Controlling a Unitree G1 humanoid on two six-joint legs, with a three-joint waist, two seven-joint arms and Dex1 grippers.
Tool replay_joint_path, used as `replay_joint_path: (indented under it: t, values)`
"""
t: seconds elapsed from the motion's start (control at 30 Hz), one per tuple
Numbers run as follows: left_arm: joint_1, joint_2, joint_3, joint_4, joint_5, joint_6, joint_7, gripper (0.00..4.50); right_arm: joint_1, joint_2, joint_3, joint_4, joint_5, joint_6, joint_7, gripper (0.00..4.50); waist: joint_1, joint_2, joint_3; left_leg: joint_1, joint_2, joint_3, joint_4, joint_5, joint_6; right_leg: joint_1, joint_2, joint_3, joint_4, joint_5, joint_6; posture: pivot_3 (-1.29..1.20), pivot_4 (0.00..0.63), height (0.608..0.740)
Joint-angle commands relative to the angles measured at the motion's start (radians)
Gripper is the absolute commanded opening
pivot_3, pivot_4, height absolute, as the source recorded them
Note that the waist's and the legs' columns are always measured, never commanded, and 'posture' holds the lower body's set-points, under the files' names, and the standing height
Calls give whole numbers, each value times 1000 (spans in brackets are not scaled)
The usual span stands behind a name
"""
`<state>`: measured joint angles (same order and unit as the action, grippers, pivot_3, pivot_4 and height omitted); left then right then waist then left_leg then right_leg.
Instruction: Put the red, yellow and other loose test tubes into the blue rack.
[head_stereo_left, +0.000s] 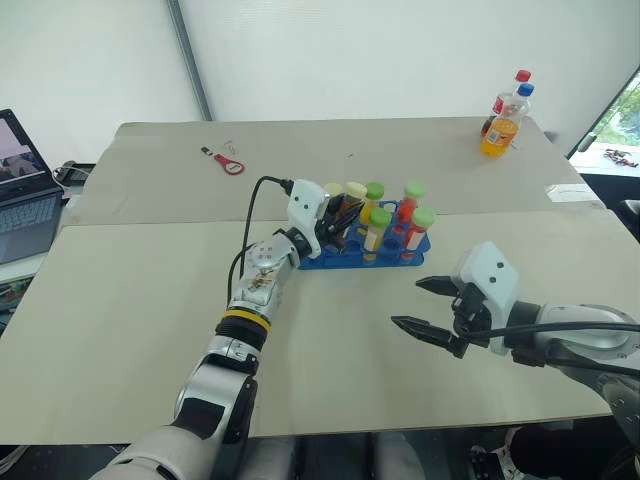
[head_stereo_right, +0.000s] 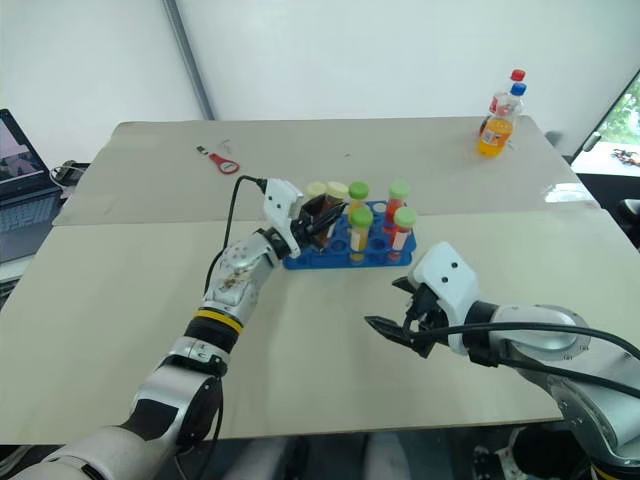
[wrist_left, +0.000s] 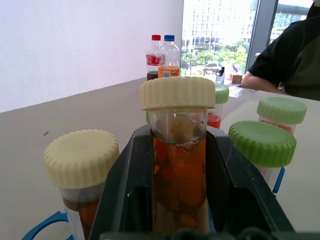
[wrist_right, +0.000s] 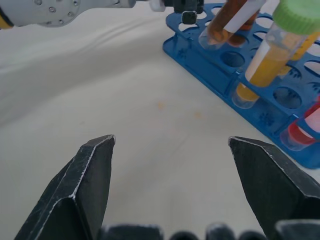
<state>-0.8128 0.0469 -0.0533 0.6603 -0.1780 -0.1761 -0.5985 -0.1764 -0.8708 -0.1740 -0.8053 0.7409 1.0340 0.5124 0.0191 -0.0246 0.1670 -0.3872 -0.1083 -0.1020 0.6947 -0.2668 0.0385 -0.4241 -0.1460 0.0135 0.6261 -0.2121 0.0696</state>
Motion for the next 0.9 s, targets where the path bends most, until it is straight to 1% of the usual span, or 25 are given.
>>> replay_joint_path:
  t: [0.03,0.37,0.53,0.7,0.77,0.8,0.83,0.87,0.9]
  values:
    - [12,-10,7,18,23,-29,34,889,-25,17,-20,-3,-18,-16,-40,4042,1,0,0,0,0,0,0,0,0,0,0,0,0,0,0,0,150,740]
    - [125,-18,-12,-99,46,-46,78,889,-84,73,-25,28,-33,-10,-112,4042,-5,0,0,1,0,0,0,0,0,0,0,0,1,0,0,0,150,740]
    - [188,-9,-25,-160,57,-40,90,889,-97,81,-21,32,-31,-4,-122,4042,-7,1,-1,2,0,1,0,0,0,0,0,1,1,0,0,0,150,740]
    - [218,4,-28,-186,76,-19,123,888,-111,84,-14,39,-28,-3,-126,4042,-7,1,-1,2,0,1,0,-1,2,0,0,1,0,0,0,0,150,740]
    - [228,13,-29,-199,76,-18,119,1916,-113,86,-13,42,-28,-2,-128,4042,-7,1,-1,2,0,1,0,-1,2,1,0,1,0,0,0,0,150,740]
    - [234,21,-34,-212,74,-22,103,2303,-113,86,-13,43,-29,-2,-128,4042,-9,1,-2,2,0,1,-1,-1,2,1,0,1,0,0,0,0,150,740]
    - [240,27,-37,-224,70,-19,91,2897,-113,87,-13,45,-30,-3,-128,4042,-9,1,-2,3,0,1,-1,-2,3,0,0,1,1,0,0,0,150,740]
    - [250,44,-42,-244,72,-17,75,3208,-111,86,-12,48,-33,-6,-126,4042,-9,1,-3,2,0,1,-1,-2,3,0,0,1,1,0,0,0,150,740]
    - [257,57,-45,-258,74,-15,67,3736,-110,86,-11,51,-35,-9,-124,4042,-8,1,-3,1,0,1,-1,-2,3,-1,1,1,1,0,0,0,150,740]
